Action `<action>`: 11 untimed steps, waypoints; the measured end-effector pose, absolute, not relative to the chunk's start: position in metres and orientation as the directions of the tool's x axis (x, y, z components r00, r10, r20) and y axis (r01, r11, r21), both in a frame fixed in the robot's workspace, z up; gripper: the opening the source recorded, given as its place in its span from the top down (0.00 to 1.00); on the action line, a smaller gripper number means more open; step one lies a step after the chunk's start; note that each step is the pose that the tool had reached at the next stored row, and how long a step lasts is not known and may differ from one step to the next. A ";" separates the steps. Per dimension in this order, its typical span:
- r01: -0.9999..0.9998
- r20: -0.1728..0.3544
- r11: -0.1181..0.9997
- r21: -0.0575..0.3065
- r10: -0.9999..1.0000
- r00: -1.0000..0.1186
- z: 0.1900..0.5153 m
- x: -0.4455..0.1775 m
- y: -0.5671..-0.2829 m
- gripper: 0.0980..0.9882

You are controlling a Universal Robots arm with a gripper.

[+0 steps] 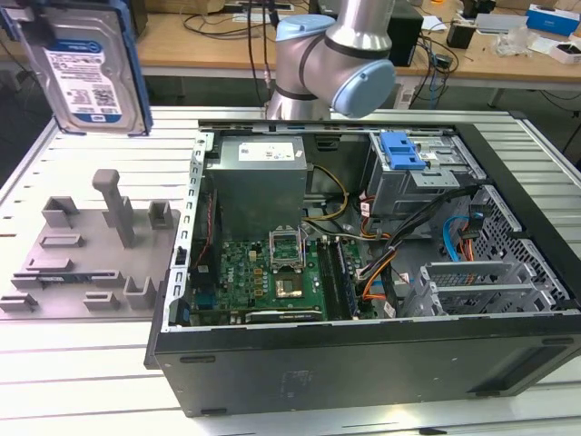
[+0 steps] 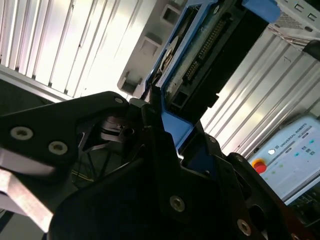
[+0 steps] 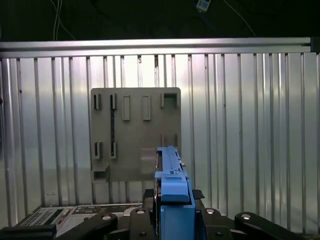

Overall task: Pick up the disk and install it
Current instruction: 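Pick up the disk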

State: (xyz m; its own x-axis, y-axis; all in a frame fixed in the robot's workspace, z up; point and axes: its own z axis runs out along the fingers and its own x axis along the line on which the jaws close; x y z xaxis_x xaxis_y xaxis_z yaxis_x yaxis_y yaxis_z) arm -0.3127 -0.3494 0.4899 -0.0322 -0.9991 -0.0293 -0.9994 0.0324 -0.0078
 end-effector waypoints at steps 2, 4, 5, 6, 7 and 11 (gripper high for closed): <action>-0.999 -0.029 0.032 -0.005 -0.999 -0.032 0.490 -0.295 -0.355 0.70; -0.999 -0.028 0.032 0.000 -0.999 -0.032 0.490 -0.282 -0.362 0.70; -0.999 -0.028 0.033 0.003 -0.999 -0.033 0.490 -0.277 -0.365 0.70; -0.999 -0.028 0.032 0.007 -0.999 -0.033 0.490 -0.270 -0.369 0.70; -0.999 -0.028 0.033 0.010 -0.999 -0.033 0.490 -0.265 -0.372 0.70; -0.999 -0.027 0.033 0.025 -0.999 -0.033 0.490 -0.239 -0.386 0.70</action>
